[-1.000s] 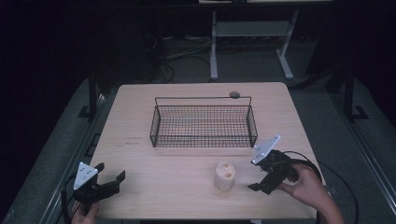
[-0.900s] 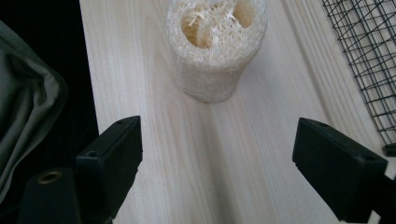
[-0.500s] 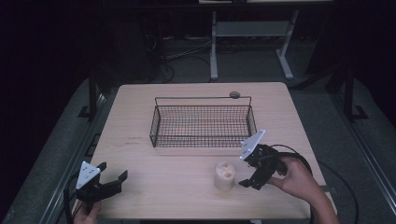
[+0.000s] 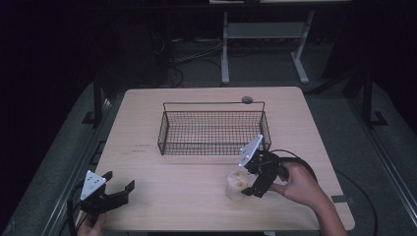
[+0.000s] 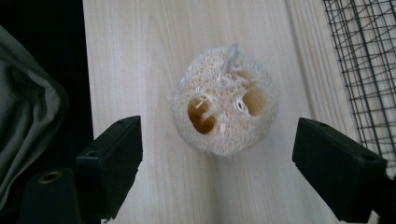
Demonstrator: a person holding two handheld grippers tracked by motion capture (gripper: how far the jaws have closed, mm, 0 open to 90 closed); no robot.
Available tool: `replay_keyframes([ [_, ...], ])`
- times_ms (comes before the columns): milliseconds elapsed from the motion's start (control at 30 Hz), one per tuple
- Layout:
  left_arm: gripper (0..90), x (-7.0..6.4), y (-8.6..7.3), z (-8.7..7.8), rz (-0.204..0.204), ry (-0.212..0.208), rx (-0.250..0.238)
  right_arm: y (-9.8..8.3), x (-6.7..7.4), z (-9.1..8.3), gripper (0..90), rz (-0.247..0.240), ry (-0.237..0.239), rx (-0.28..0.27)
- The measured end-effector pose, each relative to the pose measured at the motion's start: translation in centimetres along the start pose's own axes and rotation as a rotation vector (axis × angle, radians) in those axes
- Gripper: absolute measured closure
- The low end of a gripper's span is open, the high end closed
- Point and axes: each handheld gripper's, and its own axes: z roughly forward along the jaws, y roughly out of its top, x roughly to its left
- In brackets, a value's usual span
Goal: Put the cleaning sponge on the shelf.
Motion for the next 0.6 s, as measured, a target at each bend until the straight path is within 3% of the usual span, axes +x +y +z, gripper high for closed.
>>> replay_keyframes([
  [600,13.8,0.2,0.0,-0.2,-0.008,-0.002,-0.009,1.1,-0.6,2.0,16.8,0.013,0.010,0.049],
])
